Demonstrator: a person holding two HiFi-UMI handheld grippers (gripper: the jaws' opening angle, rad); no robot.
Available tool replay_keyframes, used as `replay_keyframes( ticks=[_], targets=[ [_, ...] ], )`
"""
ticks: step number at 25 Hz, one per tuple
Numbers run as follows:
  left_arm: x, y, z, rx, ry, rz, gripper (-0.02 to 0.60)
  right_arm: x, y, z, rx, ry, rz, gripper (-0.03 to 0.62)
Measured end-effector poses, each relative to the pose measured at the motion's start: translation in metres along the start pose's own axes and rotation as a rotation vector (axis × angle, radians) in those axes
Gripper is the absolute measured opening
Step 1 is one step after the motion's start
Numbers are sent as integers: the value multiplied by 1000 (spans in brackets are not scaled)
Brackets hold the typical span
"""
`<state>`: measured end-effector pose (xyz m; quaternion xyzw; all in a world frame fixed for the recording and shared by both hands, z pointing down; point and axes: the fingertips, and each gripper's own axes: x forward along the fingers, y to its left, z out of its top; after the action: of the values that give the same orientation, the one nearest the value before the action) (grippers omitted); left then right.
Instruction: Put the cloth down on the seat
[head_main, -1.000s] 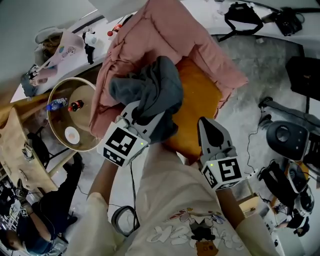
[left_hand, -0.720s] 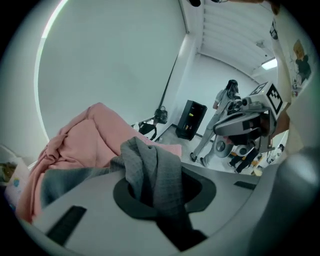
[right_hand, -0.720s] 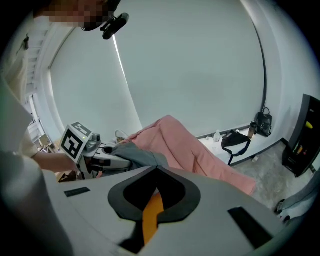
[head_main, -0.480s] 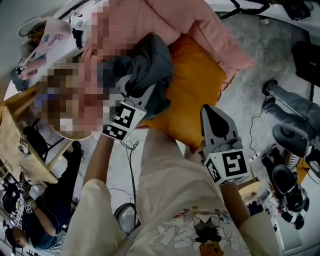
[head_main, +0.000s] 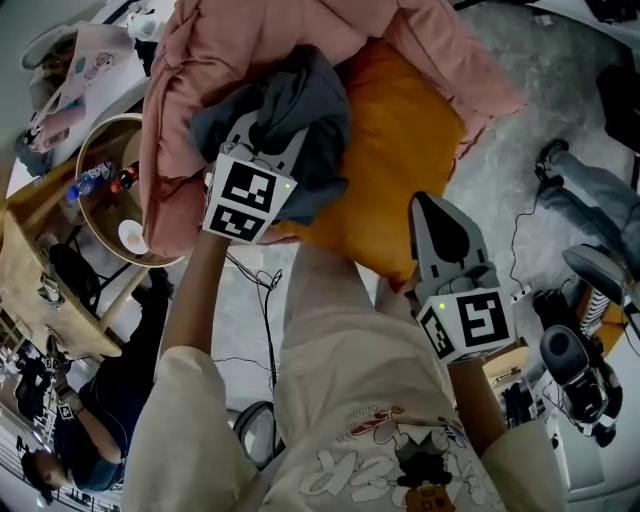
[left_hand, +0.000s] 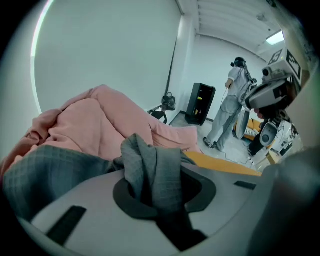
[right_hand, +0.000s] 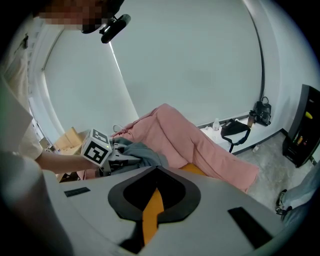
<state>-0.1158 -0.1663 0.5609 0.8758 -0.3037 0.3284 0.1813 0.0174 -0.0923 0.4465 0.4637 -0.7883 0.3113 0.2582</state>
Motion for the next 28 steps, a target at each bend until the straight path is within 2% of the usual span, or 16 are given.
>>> replay_keyframes(
  ticks=[3,9,13,17,21,28],
  targets=[
    [14,1,-19,5,46,20,83,2,1,-4,9,4,-5,18],
    [39,12,-38,-86,69,36,83,7,0,-7,19,8,0,18],
    [53,23,-57,-125,87,110,83,9,3,-8,14,19,4,18],
    [66,30,-71,-120,83,150,83,9,8,-8,9,13,10,18],
    [77,35,-77,-157,75,145,84,4,8,-8,8,2,8,18],
    [67,34,-67,-220,67,127,106,-17,4,-4,3,-25,-10,18]
  ],
)
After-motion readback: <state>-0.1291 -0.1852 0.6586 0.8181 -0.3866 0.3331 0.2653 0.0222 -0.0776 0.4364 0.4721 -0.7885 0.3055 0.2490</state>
